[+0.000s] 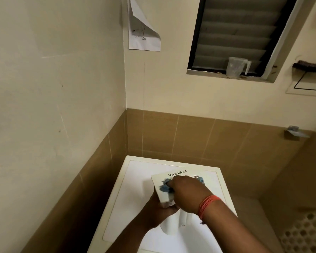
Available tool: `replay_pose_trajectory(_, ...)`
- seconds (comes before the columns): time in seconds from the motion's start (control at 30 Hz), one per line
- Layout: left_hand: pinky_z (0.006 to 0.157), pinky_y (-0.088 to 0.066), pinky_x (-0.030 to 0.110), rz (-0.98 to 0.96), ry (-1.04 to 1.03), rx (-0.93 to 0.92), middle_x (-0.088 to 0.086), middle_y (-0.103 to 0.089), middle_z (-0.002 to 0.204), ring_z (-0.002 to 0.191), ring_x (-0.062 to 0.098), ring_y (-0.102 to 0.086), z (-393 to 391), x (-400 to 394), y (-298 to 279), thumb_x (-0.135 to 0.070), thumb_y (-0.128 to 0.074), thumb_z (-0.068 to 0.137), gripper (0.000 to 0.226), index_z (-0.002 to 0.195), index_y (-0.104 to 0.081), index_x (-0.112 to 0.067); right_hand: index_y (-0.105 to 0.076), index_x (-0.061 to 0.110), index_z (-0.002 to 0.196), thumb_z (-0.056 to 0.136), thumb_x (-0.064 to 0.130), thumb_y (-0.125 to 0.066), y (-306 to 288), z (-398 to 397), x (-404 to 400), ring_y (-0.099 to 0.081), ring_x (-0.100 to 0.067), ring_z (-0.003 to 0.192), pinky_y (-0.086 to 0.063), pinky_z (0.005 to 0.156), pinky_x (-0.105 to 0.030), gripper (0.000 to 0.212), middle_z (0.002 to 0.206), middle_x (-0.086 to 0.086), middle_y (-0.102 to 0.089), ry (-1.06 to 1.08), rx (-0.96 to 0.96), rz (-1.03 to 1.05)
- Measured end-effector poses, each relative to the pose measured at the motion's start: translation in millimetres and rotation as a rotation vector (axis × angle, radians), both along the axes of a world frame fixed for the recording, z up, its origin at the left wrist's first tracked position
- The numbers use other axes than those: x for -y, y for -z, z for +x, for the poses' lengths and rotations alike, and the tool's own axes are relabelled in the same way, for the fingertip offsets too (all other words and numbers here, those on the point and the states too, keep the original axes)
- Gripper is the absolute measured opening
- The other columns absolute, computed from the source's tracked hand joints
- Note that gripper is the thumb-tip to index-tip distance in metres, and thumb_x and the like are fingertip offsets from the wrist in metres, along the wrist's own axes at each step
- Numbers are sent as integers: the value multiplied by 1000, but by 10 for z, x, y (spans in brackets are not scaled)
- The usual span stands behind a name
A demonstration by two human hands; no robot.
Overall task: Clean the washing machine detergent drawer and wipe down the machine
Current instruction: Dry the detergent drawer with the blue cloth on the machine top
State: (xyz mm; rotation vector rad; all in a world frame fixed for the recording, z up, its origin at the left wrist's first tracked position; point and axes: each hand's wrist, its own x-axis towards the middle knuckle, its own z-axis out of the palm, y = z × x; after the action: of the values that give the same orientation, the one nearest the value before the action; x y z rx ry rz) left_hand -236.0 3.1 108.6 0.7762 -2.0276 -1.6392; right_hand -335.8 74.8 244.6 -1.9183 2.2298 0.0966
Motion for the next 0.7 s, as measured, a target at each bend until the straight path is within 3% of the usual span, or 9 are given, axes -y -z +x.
replay_pose_trajectory(0.13,102,-40,18,-20,14,10,-28,-51,135,122,-10,-48,48,31,21,-41,-75,80,73,140,-35,-41,-62,20,115,90,18,-48,-22,-321,-145,-57,-26,110,-46,89,-35,29,116,-4,-60,79,-31,-34)
replay_pose_trajectory(0.23,104,-44,29,-16,18,5,-26,-53,135,123,-4,-51,28,19,68,-40,-76,78,74,141,-38,-38,-61,23,112,90,22,-45,-8,-407,-227,-57,-26,109,-45,87,-35,27,114,0,-60,163,-190,-98)
replay_pose_trajectory(0.33,100,-42,16,-7,32,-4,-18,-59,126,120,-5,-53,-13,-14,79,-23,-76,84,62,135,-41,-30,-60,27,119,85,32,-48,92,-157,-162,-55,-26,113,-43,94,-40,36,117,-1,-59,68,-125,-112)
replay_pose_trajectory(0.43,86,-37,0,-3,55,42,-22,-49,115,119,1,-51,-16,-22,55,-13,-68,90,49,125,-36,-26,-62,27,120,85,33,-58,138,-12,-91,-54,-25,113,-42,95,-39,36,116,-3,-60,14,-11,-92)
replay_pose_trajectory(0.57,96,-41,11,-40,43,-18,-27,-55,130,122,-8,-50,50,-29,80,-27,-75,84,68,140,-38,-31,-62,17,117,89,17,-47,85,-183,-164,-57,-29,112,-45,89,-36,32,119,-7,-59,179,-119,-58)
replay_pose_trajectory(0.7,101,-40,12,-28,35,-36,-23,-57,130,125,-3,-50,-10,-89,95,-22,-75,85,65,138,-40,-28,-62,19,119,86,18,-47,109,-162,-149,-59,-28,116,-43,99,-42,36,124,-5,-63,239,-104,22)
